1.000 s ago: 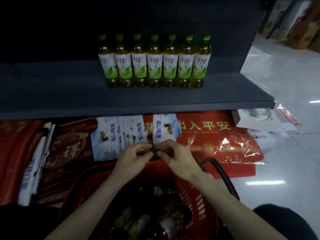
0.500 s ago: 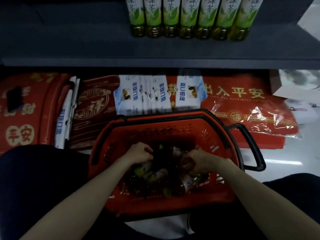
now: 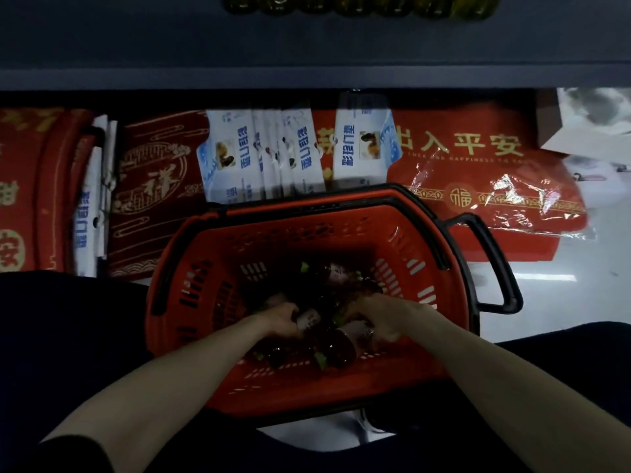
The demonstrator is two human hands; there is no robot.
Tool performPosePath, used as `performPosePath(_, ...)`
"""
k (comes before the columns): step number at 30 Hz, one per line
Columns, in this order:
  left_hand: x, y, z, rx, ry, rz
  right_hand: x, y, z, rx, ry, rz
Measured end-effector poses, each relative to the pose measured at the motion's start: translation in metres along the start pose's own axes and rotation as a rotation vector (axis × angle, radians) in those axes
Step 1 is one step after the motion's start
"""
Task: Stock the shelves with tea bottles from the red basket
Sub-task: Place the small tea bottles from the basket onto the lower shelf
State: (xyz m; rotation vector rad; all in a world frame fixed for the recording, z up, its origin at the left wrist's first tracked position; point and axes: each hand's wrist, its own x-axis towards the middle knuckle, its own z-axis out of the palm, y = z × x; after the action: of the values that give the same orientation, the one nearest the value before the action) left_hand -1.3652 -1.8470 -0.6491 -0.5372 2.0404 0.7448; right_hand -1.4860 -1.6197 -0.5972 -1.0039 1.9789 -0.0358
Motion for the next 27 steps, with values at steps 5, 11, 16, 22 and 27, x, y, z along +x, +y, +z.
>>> performPosePath(5,0.010,0.005,0.018,0.066,0.034,-0.021,-0.001,-0.005,-0.005,-0.017,0.001,-0.012)
performPosePath(11,0.015,0.001,0.021,0.125,0.066,-0.030,-0.017,-0.013,-0.018,-0.088,-0.084,0.007)
performPosePath(16,0.003,-0.008,0.014,0.088,0.113,0.046,-0.016,-0.006,-0.023,-0.004,-0.079,0.014)
performPosePath(22,-0.030,-0.020,-0.020,-0.084,0.136,0.195,-0.021,-0.004,-0.036,0.225,-0.001,-0.012)
performPosePath(27,-0.064,-0.016,-0.067,-0.339,0.169,0.275,-0.029,-0.016,-0.057,0.525,0.193,-0.115)
